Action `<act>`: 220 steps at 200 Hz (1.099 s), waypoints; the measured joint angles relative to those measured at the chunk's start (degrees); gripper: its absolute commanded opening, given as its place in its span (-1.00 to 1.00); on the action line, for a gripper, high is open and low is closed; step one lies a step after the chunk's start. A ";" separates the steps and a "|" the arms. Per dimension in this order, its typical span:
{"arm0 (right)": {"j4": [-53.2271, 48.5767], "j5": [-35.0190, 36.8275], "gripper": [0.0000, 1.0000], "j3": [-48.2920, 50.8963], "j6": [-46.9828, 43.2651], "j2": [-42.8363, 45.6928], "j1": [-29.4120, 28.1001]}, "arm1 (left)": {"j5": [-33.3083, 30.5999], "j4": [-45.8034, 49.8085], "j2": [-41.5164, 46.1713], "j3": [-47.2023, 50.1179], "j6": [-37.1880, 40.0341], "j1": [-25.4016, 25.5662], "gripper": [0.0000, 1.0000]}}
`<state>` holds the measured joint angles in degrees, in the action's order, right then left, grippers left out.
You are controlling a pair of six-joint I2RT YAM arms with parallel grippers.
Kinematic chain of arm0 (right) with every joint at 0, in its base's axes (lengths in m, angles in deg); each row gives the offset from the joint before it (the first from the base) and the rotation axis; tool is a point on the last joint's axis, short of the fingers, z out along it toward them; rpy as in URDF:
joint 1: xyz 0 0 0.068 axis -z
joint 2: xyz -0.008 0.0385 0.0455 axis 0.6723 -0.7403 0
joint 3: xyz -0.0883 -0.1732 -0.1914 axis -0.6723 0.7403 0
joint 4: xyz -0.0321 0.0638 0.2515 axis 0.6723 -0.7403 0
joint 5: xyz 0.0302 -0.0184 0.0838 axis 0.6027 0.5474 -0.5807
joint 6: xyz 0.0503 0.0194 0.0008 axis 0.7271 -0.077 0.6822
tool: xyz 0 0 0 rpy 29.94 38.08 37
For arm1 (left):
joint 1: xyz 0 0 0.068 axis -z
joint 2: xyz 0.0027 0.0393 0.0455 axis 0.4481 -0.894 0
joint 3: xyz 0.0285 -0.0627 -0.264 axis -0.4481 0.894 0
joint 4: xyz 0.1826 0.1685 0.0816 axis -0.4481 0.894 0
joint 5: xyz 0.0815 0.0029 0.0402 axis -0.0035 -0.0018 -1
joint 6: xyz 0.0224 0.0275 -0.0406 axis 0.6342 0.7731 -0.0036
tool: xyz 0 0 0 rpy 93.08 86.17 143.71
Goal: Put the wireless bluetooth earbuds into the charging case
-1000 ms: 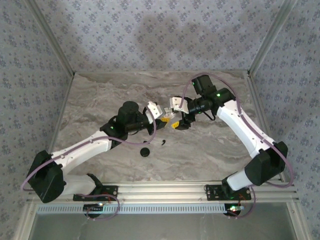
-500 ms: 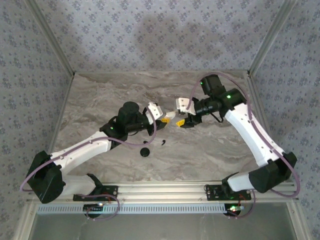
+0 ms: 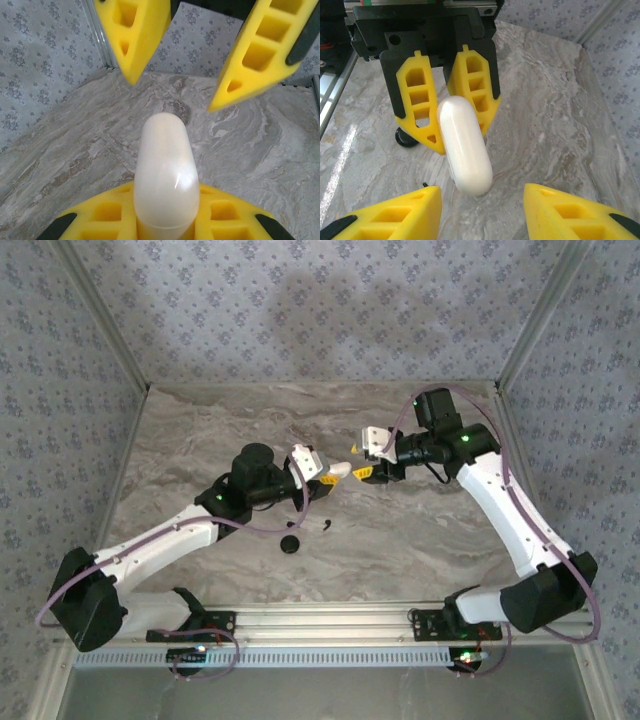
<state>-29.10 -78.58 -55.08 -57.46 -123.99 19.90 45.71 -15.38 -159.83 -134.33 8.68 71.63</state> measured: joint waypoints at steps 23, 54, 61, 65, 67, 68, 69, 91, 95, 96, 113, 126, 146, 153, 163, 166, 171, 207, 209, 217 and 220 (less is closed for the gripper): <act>-0.15 -1.33 -0.03 -0.39 -0.31 -1.60 -1.16 | 0.17 0.00 0.48 0.00 0.00 0.00 -0.69; -0.55 -4.66 -0.01 -0.68 -0.39 -2.47 -1.09 | 0.17 -0.42 0.96 0.00 -1.53 0.00 -0.69; -0.37 -5.35 0.00 -0.68 0.02 -2.38 -0.74 | 0.17 -0.55 0.96 0.00 -2.21 0.00 -0.69; -0.04 -5.75 0.01 -0.59 0.70 -2.21 -0.44 | 0.15 -0.59 0.96 0.00 -2.84 0.00 -0.68; 0.24 -5.97 0.01 -0.46 0.94 -2.14 -0.26 | 0.13 -0.61 0.96 0.00 -3.10 0.00 -0.68; 0.35 -6.03 0.01 -0.42 0.98 -2.12 -0.22 | 0.13 -0.61 0.96 0.00 -3.19 0.00 -0.68; 0.57 -6.10 0.02 -0.33 1.25 -2.01 -0.09 | 0.15 -0.61 0.96 -0.02 -3.30 0.00 -0.68; 5.95 -6.75 0.05 3.93 8.04 1.33 2.38 | -0.50 -0.94 0.55 -0.35 -7.63 -0.02 -0.66; 7.10 -6.71 0.05 5.03 9.46 2.19 2.91 | -0.55 -0.76 0.37 -0.68 -8.24 0.00 -0.67; 7.45 -6.58 0.05 5.35 10.19 2.47 3.10 | -0.61 -0.74 0.24 -0.79 -8.59 0.00 -0.67; 11.19 -5.01 0.05 8.46 17.66 5.42 5.51 | -1.57 0.39 -1.81 -3.32 -12.57 -0.02 -0.67; 13.68 -3.28 0.06 9.73 24.04 6.86 7.37 | -1.81 2.01 -3.87 -5.90 -15.80 -0.15 -0.67; 17.40 -0.13 0.13 11.91 34.14 8.44 9.55 | -1.99 4.94 -7.43 -10.21 -21.03 -0.39 -0.70; 18.38 1.05 0.14 13.11 37.59 8.96 10.25 | -1.95 6.01 -8.74 -11.67 -22.75 -0.46 -0.71; 19.47 2.54 0.13 14.78 41.59 9.49 11.08 | -1.95 7.48 -10.84 -14.05 -25.33 -0.50 -0.73; 19.93 3.28 0.13 15.43 43.69 9.68 11.39 | -1.95 7.93 -11.74 -14.84 -26.45 -0.52 -0.73; 20.55 4.20 0.12 16.20 45.53 9.88 11.69 | -1.92 8.87 -12.92 -16.11 -27.80 -0.55 -0.73; 22.10 12.79 0.08 20.68 63.30 11.23 15.41 | -1.29 15.19 -21.59 -24.85 -37.44 -0.68 -0.75; 22.08 13.27 0.08 20.87 64.26 11.34 15.63 | -1.29 15.45 -21.84 -25.11 -37.73 -0.68 -0.75; 21.92 14.84 0.06 21.59 67.58 11.85 16.57 | -1.16 16.55 -23.34 -26.45 -39.69 -0.81 -0.75; 21.88 15.39 0.05 21.88 68.76 12.07 16.87 | -1.05 16.81 -23.93 -26.88 -40.48 -0.85 -0.74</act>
<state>-7.22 -63.19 -33.20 11.30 -111.93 36.77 44.66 1.43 -183.76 -161.21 -31.80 70.78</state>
